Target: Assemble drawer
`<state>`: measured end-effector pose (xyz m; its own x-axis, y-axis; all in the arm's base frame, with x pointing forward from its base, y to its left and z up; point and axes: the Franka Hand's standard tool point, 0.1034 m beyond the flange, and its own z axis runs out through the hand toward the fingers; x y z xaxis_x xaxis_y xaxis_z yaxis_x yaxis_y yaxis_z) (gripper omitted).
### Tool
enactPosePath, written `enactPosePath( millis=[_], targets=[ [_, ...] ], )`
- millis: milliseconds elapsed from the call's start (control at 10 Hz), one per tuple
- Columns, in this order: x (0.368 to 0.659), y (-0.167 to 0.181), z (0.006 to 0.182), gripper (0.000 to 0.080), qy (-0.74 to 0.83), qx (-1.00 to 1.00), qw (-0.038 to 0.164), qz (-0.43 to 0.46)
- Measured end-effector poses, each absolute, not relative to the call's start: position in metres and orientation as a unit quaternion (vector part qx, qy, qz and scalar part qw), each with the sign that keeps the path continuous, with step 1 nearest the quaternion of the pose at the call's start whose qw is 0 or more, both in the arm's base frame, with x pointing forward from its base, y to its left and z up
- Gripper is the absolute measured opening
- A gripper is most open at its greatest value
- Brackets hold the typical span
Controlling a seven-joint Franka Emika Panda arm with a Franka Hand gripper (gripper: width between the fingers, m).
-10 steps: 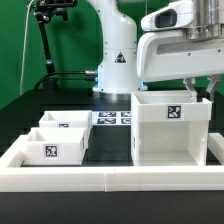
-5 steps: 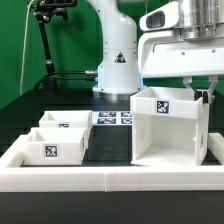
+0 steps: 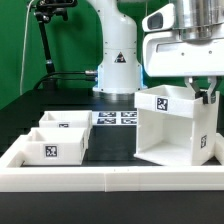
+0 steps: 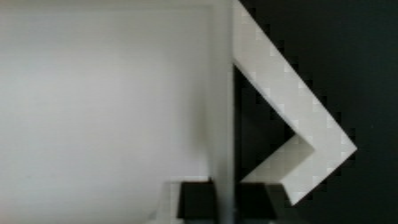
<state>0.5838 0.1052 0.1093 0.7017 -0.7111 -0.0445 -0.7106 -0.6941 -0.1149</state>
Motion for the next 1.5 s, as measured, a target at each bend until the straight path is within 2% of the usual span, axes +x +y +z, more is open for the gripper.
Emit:
enactPosePath(
  millis=[300,900,1100,1500],
  targets=[
    [0.583,0.094,0.109,0.0038,0.558,-0.827,0.062,0.02],
    [0.584,0.092,0.109,0.0038,0.575,-0.816,0.062,0.02],
    [0.59,0.089,0.109,0.0038,0.623,-0.778,0.085,0.003],
    [0.593,0.088,0.109,0.0038,0.639,-0.764,0.087,0.004]
  ],
)
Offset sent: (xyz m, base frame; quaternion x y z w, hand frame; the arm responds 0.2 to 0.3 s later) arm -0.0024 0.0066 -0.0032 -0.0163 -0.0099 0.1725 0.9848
